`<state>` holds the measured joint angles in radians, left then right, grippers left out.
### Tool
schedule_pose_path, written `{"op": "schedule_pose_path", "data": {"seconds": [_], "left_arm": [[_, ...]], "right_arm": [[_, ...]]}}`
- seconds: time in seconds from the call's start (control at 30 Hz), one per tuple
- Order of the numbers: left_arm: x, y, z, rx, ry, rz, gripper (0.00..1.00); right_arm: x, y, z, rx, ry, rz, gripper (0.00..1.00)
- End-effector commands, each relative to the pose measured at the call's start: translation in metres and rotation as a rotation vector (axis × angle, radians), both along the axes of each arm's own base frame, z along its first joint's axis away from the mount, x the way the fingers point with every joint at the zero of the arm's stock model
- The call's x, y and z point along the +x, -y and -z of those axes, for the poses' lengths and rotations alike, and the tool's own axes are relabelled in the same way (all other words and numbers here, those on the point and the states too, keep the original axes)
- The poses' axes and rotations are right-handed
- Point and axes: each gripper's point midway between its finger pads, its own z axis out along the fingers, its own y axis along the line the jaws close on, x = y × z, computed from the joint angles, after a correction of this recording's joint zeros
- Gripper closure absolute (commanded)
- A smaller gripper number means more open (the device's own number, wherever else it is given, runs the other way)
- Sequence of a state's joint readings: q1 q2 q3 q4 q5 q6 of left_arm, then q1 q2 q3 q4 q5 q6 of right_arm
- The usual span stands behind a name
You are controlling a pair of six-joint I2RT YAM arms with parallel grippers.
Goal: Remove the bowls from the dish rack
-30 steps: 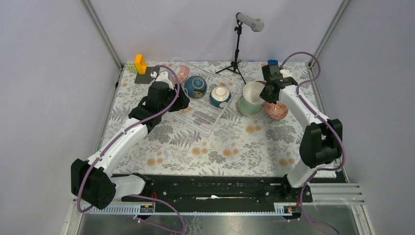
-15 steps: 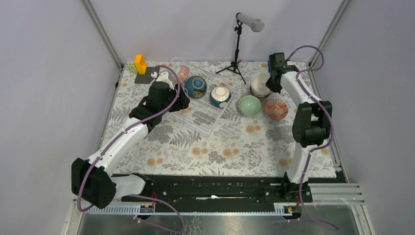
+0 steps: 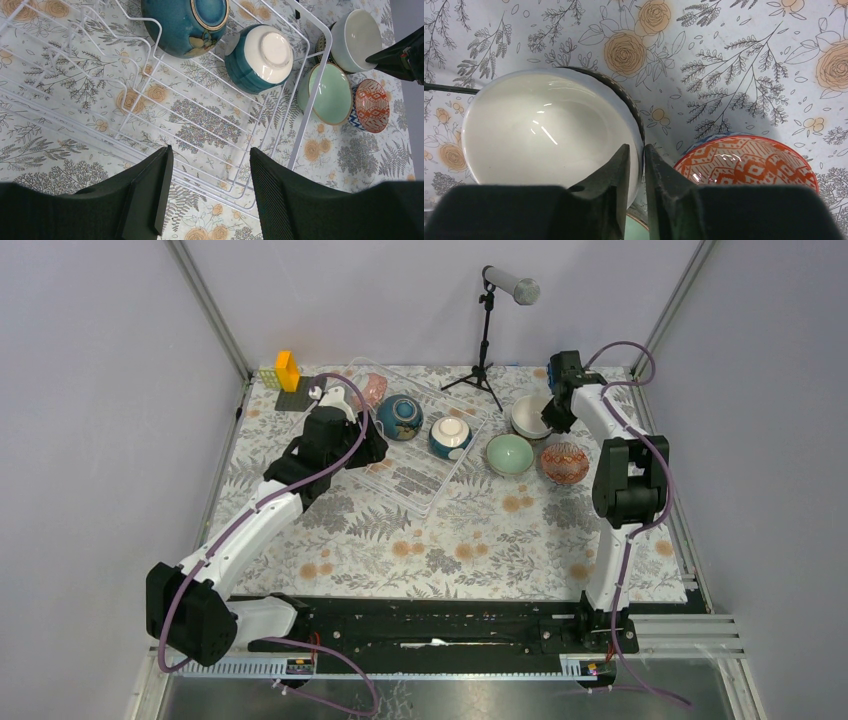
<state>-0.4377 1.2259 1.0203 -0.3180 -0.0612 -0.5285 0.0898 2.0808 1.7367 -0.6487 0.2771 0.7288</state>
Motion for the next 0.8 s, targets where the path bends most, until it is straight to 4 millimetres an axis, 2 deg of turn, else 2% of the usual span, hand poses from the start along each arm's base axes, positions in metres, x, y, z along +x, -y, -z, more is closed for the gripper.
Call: {"op": "schedule_pose_path", "data": {"seconds": [0.0, 0.03, 0.23, 0.3, 0.43, 0.57, 0.67, 0.77], "left_arm": [[0.005, 0.004, -0.011, -0.027, 0.045, 0.001, 0.37], [0.005, 0.004, -0.011, -0.028, 0.046, 0.002, 0.37], [0.007, 0.005, -0.011, -0.026, 0.046, 0.004, 0.37], [0.008, 0.006, -0.009, -0.024, 0.039, 0.004, 0.37], [0.011, 0.010, -0.006, -0.026, 0.033, 0.010, 0.37], [0.011, 0.013, -0.006, -0.029, 0.034, 0.014, 0.37], [0.012, 0.013, -0.006, -0.025, 0.036, 0.014, 0.37], [0.012, 0.013, -0.007, -0.022, 0.041, 0.011, 0.37]], "right_arm": [[0.011, -0.001, -0.022, 0.013, 0.057, 0.022, 0.73], [0.011, 0.001, -0.029, 0.008, 0.067, 0.023, 0.72], [0.001, 0.009, -0.076, -0.037, 0.134, 0.003, 0.46], [-0.007, 0.006, -0.087, -0.037, 0.146, -0.030, 0.43], [-0.024, -0.015, -0.097, -0.040, 0.169, -0.154, 0.39], [-0.041, -0.035, -0.098, -0.039, 0.194, -0.248, 0.38], [-0.045, -0.047, -0.105, -0.013, 0.217, -0.307, 0.37], [-0.046, -0.076, -0.115, 0.029, 0.248, -0.448, 0.35]]}}
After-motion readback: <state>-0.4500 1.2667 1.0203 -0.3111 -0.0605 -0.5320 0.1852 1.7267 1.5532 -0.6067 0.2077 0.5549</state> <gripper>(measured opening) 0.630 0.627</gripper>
